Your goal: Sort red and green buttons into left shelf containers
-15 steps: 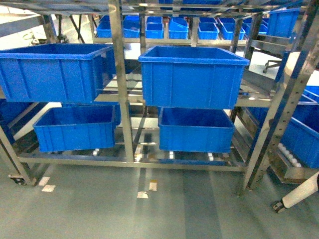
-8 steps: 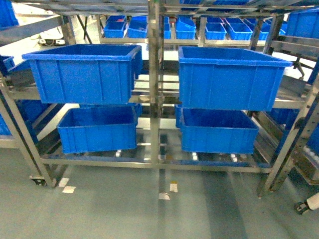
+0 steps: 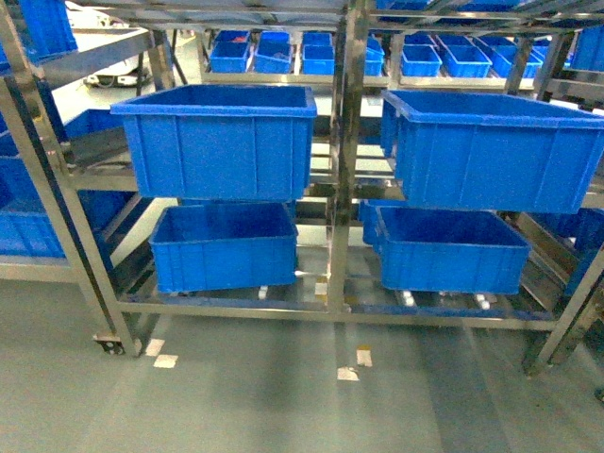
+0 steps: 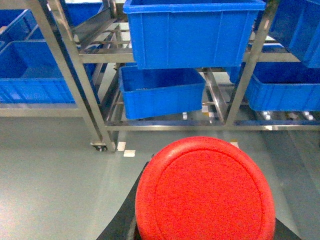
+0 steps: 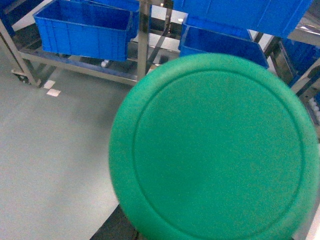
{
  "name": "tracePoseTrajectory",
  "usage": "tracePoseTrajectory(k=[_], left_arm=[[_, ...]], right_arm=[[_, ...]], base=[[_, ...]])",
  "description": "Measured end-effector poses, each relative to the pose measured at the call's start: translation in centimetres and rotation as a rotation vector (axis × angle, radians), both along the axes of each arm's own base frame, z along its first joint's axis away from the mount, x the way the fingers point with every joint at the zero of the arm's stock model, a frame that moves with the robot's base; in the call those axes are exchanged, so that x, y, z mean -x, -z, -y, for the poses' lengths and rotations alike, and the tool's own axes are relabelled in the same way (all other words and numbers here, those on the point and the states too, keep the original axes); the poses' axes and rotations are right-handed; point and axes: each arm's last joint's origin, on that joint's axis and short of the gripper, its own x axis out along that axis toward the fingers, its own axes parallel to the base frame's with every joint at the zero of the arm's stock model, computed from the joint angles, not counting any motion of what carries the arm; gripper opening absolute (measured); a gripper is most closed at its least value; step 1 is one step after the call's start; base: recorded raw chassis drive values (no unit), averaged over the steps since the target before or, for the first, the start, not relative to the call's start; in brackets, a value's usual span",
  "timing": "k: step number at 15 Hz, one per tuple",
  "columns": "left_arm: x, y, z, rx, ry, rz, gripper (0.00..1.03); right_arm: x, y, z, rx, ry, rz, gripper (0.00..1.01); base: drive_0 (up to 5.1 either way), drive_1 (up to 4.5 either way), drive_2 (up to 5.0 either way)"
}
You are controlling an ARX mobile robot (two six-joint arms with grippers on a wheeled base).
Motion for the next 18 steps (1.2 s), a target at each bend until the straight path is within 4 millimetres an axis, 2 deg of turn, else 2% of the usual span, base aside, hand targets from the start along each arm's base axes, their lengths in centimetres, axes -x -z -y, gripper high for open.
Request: tracePoseTrajectory(k=[2, 18], left_arm=[[0.01, 0.03, 0.08, 0.002, 0.009, -0.003, 0.24], [0.01, -0.02, 0.07, 0.001, 0.007, 0.001, 0.24]], right_arm=[[0.0, 0.0, 0.01, 0.001, 0.003, 0.0, 0.26], [0.0, 0.0, 0.01, 0.001, 0.003, 0.0, 0.26]], base=[[0.0, 0.88, -0.9], [0.0, 4.25, -4.3]])
